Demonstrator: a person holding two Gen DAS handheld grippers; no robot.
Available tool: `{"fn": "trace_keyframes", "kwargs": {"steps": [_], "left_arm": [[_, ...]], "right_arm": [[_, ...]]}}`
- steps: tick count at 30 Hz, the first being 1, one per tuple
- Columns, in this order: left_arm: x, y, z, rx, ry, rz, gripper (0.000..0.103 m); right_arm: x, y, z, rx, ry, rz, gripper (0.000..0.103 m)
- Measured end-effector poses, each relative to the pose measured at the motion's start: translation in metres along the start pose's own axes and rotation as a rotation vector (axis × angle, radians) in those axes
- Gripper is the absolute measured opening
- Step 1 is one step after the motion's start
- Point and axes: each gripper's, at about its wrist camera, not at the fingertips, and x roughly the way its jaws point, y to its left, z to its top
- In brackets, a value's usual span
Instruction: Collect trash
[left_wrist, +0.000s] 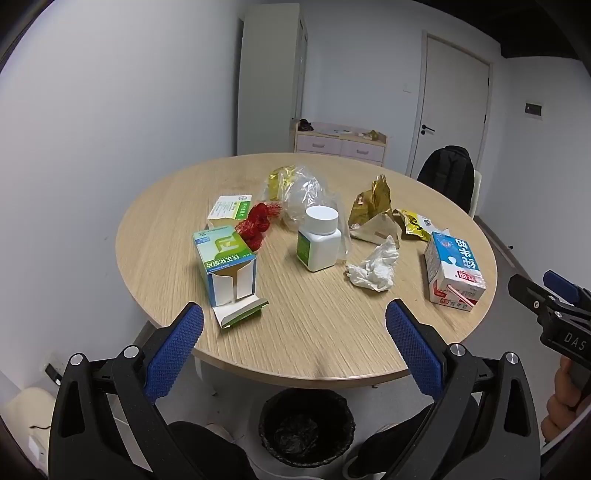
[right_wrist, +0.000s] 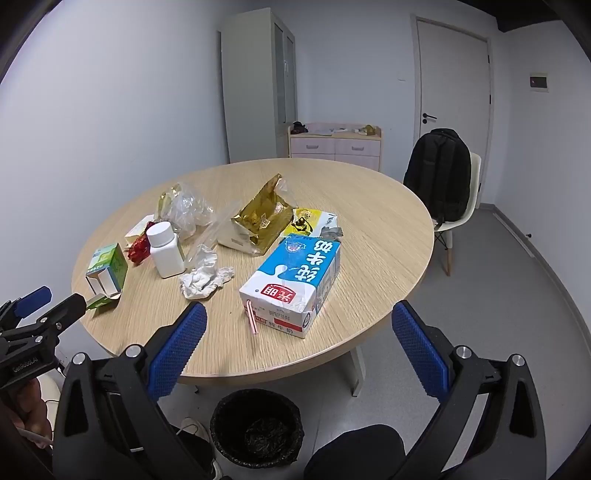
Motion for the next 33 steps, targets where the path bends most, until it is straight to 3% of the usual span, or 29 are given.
{"fn": "trace_keyframes", "kwargs": {"steps": [33], "left_arm": [[0.004, 0.0061, 0.0035, -0.004, 0.015, 0.02, 0.097]], "right_arm": [[-0.0008, -0.0003, 0.0005, -0.003, -0.009, -0.006, 0.096]]}}
